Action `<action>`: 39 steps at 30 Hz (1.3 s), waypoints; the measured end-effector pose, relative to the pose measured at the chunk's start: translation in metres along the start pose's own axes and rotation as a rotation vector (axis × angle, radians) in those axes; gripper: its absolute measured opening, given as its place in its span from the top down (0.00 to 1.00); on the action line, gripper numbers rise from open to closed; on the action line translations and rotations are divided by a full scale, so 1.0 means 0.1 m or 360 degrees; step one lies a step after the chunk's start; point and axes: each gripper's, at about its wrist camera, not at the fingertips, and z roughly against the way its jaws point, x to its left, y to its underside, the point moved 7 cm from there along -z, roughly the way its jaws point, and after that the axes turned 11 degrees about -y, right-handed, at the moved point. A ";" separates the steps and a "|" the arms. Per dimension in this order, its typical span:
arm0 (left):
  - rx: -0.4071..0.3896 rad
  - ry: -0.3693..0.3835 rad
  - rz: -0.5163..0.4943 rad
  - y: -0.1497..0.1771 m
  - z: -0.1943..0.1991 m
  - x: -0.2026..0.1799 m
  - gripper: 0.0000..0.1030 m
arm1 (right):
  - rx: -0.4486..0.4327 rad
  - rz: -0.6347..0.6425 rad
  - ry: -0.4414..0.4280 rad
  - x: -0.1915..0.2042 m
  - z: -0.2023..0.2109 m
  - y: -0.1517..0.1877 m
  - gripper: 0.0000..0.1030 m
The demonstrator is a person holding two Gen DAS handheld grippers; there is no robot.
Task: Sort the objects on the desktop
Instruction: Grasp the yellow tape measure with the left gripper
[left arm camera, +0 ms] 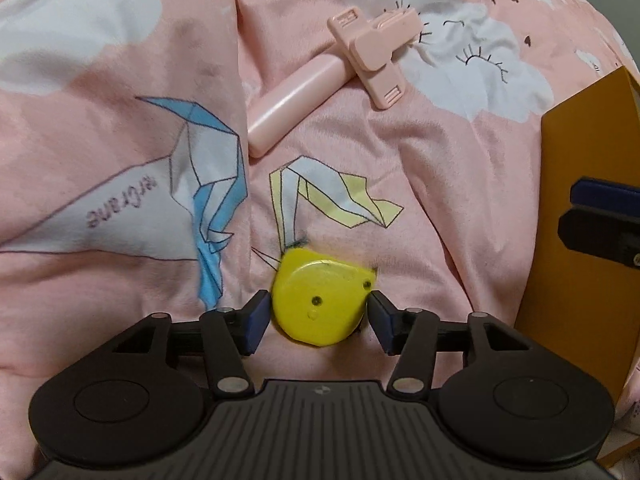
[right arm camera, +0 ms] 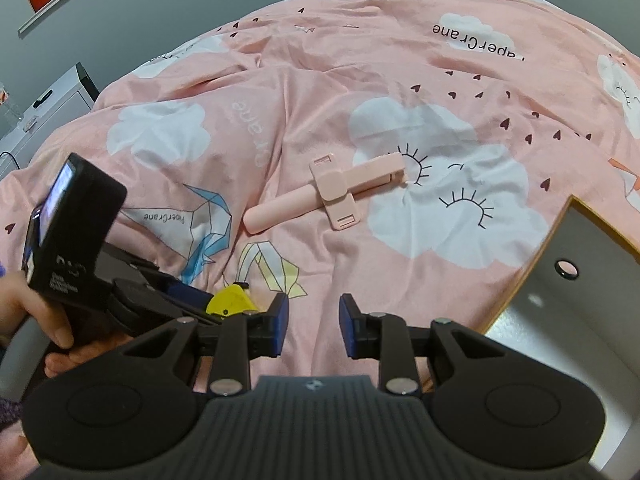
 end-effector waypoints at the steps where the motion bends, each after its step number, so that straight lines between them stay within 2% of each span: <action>1: 0.0003 -0.0003 0.0006 0.00 -0.03 0.00 0.41 | 0.0006 -0.0002 0.0001 -0.01 -0.02 -0.01 0.72; 4: -0.0017 0.0000 0.0011 -0.01 -0.03 -0.01 0.41 | 0.0022 -0.0012 0.0017 -0.05 -0.06 -0.02 0.72; 10: -0.0231 0.0144 -0.0060 0.00 0.18 -0.10 0.41 | 0.0022 -0.0034 0.0030 -0.11 -0.09 -0.04 0.72; 12: -0.0287 0.0047 -0.0090 -0.03 0.19 -0.10 0.42 | 0.0021 -0.0035 0.0032 -0.12 -0.09 -0.05 0.72; 16: -0.0376 -0.0220 -0.0236 -0.10 0.16 -0.16 0.41 | 0.0035 -0.0018 0.0042 -0.14 -0.12 -0.08 0.72; 18: -0.0369 -0.0250 -0.0254 -0.13 0.14 -0.16 0.41 | 0.0045 -0.0002 0.0043 -0.15 -0.16 -0.12 0.72; 21: -0.0350 -0.0233 -0.0229 -0.16 0.11 -0.10 0.41 | 0.0030 0.0007 0.0029 -0.16 -0.21 -0.23 0.72; 28: -0.0228 -0.0011 0.0003 -0.18 0.17 0.09 0.40 | 0.0031 -0.0096 -0.0026 -0.28 -0.51 -0.57 0.72; 31: -0.0193 0.0040 0.0085 -0.19 0.20 0.16 0.40 | 0.0084 -0.0110 0.0002 -0.36 -0.70 -0.63 0.70; 33: -0.0175 0.0052 0.0123 -0.19 0.20 0.18 0.41 | 0.0121 -0.0099 0.0003 -0.39 -0.82 -0.65 0.64; 35: -0.0171 0.0043 0.0115 -0.20 0.20 0.17 0.40 | 0.0153 -0.0057 0.0026 -0.41 -0.92 -0.67 0.64; 39: -0.0164 -0.0115 0.0036 -0.21 0.09 0.13 0.40 | 0.0201 0.0053 0.0056 -0.39 -1.08 -0.71 0.63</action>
